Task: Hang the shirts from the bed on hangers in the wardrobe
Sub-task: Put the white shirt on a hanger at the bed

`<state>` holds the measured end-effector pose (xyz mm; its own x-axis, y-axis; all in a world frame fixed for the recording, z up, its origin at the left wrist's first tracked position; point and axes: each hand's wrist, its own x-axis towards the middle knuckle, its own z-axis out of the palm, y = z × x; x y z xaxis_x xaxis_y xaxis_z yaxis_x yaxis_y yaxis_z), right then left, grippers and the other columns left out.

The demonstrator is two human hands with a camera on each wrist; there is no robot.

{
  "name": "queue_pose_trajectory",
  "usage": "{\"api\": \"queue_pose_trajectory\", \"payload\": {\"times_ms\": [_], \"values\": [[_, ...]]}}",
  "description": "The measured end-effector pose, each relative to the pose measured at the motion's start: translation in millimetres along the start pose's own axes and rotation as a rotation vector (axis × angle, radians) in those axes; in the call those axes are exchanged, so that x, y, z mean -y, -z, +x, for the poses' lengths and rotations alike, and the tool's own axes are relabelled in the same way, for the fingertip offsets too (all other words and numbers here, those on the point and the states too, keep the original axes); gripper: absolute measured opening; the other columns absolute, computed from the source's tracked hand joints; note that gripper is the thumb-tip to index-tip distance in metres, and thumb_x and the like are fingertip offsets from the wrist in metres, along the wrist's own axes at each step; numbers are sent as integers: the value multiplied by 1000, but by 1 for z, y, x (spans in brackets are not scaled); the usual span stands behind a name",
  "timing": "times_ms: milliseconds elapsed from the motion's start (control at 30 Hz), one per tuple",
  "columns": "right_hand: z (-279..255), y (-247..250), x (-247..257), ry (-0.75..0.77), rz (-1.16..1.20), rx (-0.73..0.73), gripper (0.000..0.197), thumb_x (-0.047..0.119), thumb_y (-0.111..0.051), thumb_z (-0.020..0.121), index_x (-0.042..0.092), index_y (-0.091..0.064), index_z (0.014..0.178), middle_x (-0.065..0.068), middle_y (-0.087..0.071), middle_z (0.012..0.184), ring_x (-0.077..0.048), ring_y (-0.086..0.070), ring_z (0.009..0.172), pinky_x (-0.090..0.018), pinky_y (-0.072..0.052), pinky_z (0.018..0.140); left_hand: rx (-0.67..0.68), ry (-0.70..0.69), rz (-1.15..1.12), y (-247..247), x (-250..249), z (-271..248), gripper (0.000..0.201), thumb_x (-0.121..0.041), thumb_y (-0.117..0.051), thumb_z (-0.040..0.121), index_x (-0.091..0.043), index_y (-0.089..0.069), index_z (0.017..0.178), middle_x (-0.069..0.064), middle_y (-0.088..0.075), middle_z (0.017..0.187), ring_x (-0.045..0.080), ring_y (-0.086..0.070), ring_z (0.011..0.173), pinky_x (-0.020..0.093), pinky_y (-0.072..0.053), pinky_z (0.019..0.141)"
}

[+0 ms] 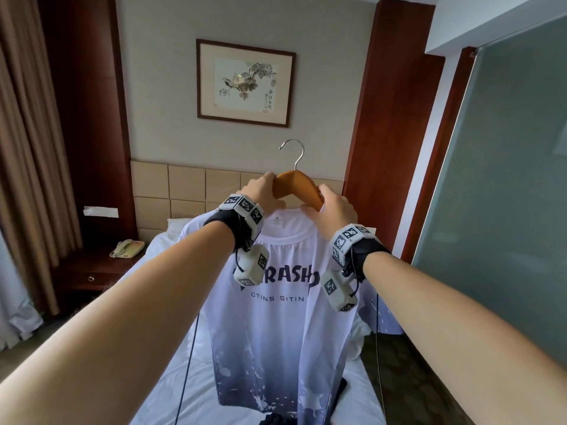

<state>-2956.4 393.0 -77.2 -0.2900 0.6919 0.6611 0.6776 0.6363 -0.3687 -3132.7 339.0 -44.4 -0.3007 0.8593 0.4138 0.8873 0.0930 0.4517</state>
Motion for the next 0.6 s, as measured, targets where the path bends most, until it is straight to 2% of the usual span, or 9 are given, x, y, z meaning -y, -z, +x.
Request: {"api": "queue_pose_trajectory", "payload": {"times_ms": [100, 200, 267, 367, 400, 500, 600], "values": [[-1, 1, 1, 22, -22, 33, 30, 47, -63, 90, 22, -48, 94, 7, -51, 68, -23, -53, 63, -27, -31, 53, -7, 13, 31, 0, 1, 2, 47, -37, -70, 86, -17, -48, 122, 8, -59, 110, 31, -58, 91, 38, -46, 80], [-1, 4, -4, 2, -130, 119, 44, 60, -51, 93, 17, -52, 95, 2, -54, 70, -24, -55, 64, -29, -39, 55, -17, 64, 65, 1, 3, 0, 45, -44, -64, 90, -17, -44, 120, 4, -53, 101, 32, -58, 92, 49, -47, 93], [-1, 8, -8, -6, -123, 163, 54, 66, -37, 96, 15, -57, 99, -3, -62, 79, -25, -60, 71, -32, -44, 61, -25, 78, 81, 1, 5, -1, 45, -46, -62, 91, -17, -43, 119, 6, -56, 101, 31, -58, 91, 51, -47, 93], [-1, 13, -13, -74, -21, 159, 57, 60, -23, 102, 20, -64, 108, -1, -66, 97, -27, -62, 90, -34, -43, 68, -45, 76, 69, 1, 9, -2, 45, -47, -61, 92, -14, -42, 116, 10, -60, 106, 34, -61, 94, 49, -50, 88], [-2, 15, -15, -117, -11, 162, 56, 57, -21, 103, 22, -64, 105, -2, -64, 98, -29, -61, 92, -33, -42, 72, -54, 74, 64, 2, 10, -2, 44, -47, -60, 92, -13, -41, 114, 10, -60, 106, 34, -61, 93, 48, -50, 87], [-2, 16, -30, -220, -36, 206, 55, 56, -20, 103, 20, -57, 83, -8, -63, 90, -32, -59, 86, -35, -44, 75, -90, 84, 64, 7, 12, -4, 39, -46, -58, 94, -16, -37, 106, 8, -58, 102, 34, -59, 93, 48, -49, 86], [-2, 11, -46, -292, 66, 187, 52, 50, -26, 103, 14, -49, 73, -11, -57, 78, -30, -54, 77, -36, -40, 68, -122, 103, 105, 9, 10, -9, 37, -46, -57, 95, -17, -36, 104, 5, -54, 96, 35, -60, 96, 46, -44, 89]]}}
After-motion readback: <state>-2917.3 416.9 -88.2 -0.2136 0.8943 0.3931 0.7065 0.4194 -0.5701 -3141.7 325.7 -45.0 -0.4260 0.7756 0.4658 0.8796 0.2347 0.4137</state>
